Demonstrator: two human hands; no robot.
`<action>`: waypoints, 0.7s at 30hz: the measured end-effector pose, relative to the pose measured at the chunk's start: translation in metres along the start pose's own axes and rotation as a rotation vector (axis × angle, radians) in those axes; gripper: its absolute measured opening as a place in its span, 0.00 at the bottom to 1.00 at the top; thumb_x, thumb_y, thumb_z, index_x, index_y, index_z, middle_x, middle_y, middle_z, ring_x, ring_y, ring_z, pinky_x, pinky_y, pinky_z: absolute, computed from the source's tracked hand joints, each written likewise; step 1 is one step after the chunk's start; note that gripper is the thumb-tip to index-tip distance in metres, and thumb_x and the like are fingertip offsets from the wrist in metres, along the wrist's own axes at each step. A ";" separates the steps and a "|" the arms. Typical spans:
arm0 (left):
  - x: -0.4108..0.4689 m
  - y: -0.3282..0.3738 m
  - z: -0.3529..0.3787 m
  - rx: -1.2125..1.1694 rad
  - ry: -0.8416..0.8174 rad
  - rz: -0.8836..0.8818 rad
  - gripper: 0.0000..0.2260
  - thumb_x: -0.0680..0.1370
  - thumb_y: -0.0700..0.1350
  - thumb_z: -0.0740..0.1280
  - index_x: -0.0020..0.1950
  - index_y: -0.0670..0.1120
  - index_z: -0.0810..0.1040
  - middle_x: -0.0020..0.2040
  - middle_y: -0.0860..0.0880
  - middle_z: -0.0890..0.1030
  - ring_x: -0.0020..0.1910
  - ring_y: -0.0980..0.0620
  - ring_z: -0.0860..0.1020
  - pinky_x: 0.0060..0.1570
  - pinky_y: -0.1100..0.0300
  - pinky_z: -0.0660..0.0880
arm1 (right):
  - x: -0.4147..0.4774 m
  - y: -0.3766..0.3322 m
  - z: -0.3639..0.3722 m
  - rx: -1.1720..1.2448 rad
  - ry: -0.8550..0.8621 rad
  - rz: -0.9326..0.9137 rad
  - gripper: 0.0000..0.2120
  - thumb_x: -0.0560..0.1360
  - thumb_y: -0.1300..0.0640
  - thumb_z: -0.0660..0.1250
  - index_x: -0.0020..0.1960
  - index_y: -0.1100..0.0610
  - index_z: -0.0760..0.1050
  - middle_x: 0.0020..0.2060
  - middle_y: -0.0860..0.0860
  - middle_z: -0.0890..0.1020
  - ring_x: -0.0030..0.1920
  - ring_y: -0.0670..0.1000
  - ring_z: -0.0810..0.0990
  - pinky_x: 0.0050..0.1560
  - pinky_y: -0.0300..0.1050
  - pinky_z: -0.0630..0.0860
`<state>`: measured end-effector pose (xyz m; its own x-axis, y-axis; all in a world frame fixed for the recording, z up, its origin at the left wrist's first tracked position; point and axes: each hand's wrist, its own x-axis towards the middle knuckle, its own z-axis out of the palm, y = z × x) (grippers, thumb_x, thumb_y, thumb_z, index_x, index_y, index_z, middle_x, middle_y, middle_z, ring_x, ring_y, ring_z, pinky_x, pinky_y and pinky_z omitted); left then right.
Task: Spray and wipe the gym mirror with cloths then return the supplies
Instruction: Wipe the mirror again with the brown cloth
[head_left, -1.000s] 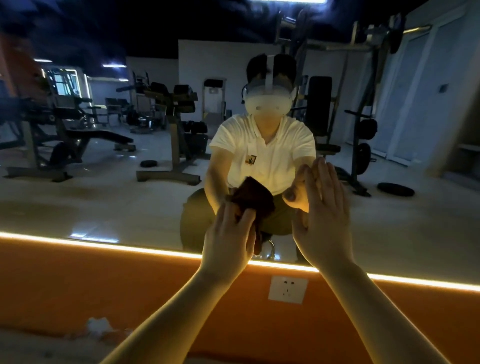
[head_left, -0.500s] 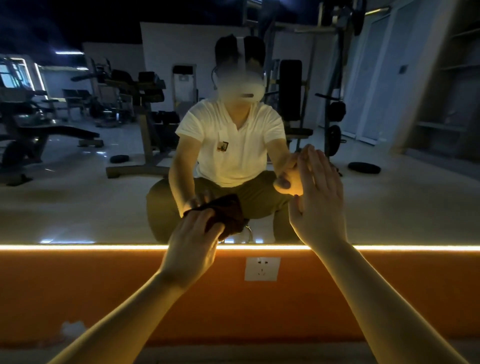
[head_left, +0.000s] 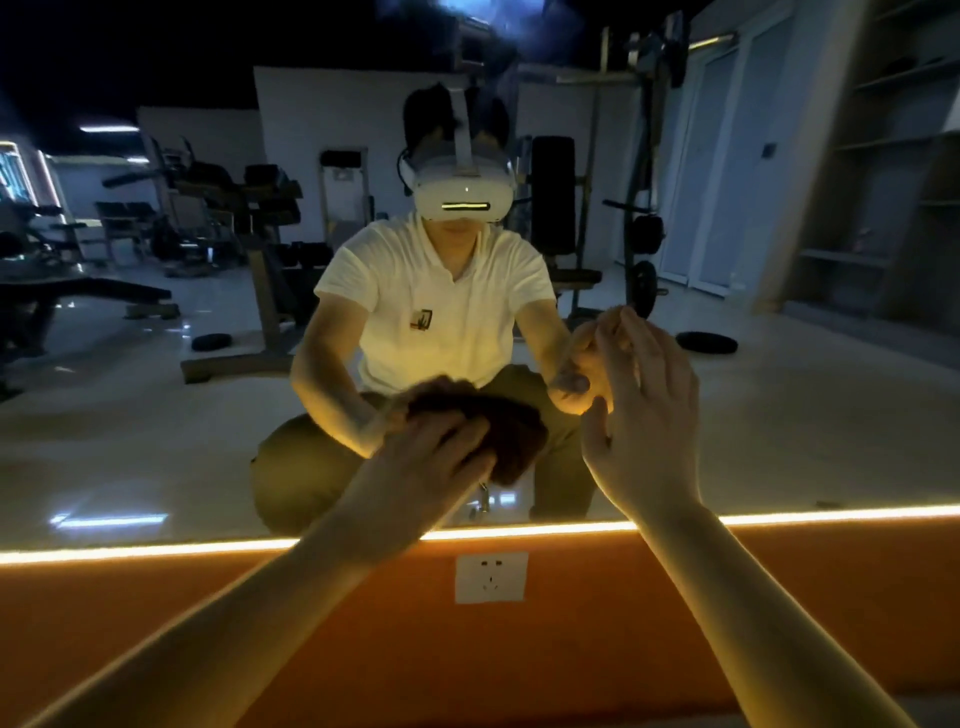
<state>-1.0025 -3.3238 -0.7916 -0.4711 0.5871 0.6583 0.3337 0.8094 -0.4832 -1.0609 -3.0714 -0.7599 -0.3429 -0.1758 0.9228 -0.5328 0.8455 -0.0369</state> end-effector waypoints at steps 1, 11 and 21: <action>0.010 -0.014 -0.009 0.035 0.075 -0.035 0.26 0.65 0.42 0.82 0.62 0.46 0.80 0.65 0.42 0.79 0.63 0.41 0.72 0.62 0.40 0.75 | 0.005 -0.001 0.000 0.016 0.011 0.004 0.28 0.80 0.54 0.59 0.78 0.60 0.66 0.79 0.59 0.64 0.78 0.62 0.62 0.75 0.65 0.64; -0.002 0.011 0.018 -0.009 0.086 -0.026 0.18 0.77 0.43 0.72 0.66 0.45 0.77 0.75 0.40 0.72 0.80 0.42 0.62 0.81 0.44 0.57 | 0.031 -0.009 -0.011 0.036 -0.031 -0.086 0.33 0.80 0.54 0.58 0.83 0.57 0.55 0.82 0.57 0.58 0.83 0.57 0.54 0.79 0.62 0.58; 0.087 -0.092 -0.075 0.046 0.292 -0.230 0.34 0.74 0.36 0.75 0.77 0.43 0.65 0.76 0.38 0.69 0.74 0.38 0.71 0.68 0.36 0.75 | 0.034 -0.014 -0.018 0.044 -0.057 -0.086 0.32 0.81 0.53 0.58 0.83 0.55 0.55 0.82 0.56 0.59 0.82 0.57 0.56 0.80 0.58 0.57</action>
<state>-1.0126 -3.3462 -0.6463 -0.2749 0.3725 0.8864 0.2058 0.9233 -0.3242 -1.0515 -3.0801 -0.7210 -0.3370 -0.2761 0.9001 -0.5951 0.8033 0.0236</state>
